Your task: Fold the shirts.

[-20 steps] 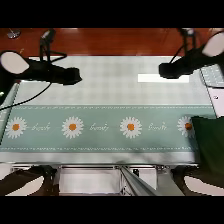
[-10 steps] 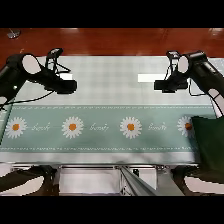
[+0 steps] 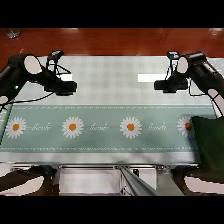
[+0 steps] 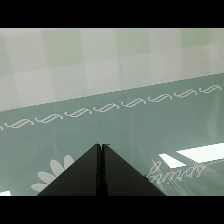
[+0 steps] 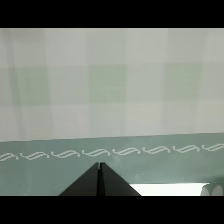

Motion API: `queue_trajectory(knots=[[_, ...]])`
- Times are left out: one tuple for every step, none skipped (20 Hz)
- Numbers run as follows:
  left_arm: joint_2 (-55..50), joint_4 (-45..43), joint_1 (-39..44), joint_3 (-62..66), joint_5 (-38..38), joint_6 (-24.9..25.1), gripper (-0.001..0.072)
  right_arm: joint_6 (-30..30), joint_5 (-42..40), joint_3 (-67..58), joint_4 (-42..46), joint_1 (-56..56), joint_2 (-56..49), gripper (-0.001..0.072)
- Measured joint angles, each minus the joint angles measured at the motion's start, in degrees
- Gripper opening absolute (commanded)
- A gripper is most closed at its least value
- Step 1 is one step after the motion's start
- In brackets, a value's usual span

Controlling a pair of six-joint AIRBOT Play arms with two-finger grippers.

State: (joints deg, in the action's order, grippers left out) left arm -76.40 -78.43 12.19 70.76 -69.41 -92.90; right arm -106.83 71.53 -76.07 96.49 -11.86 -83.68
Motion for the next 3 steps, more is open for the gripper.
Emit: queue_trajectory(knots=[[0.00, 0.00, 0.00, 0.00, -0.02, -0.07, 0.0023, -0.02, 0.00, 0.00, 0.00, 0.00, 0.00, 0.0026], [0.00, 0.00, 0.00, 0.00, -0.02, -0.07, 0.0023, -0.07, 0.02, 0.00, 0.02, 0.00, 0.00, 0.0026], [0.00, 0.00, 0.00, 0.00, -0.04, -0.07, 0.0023, -0.11, 0.00, 0.00, 0.07, 0.00, 0.00, 0.0026]])
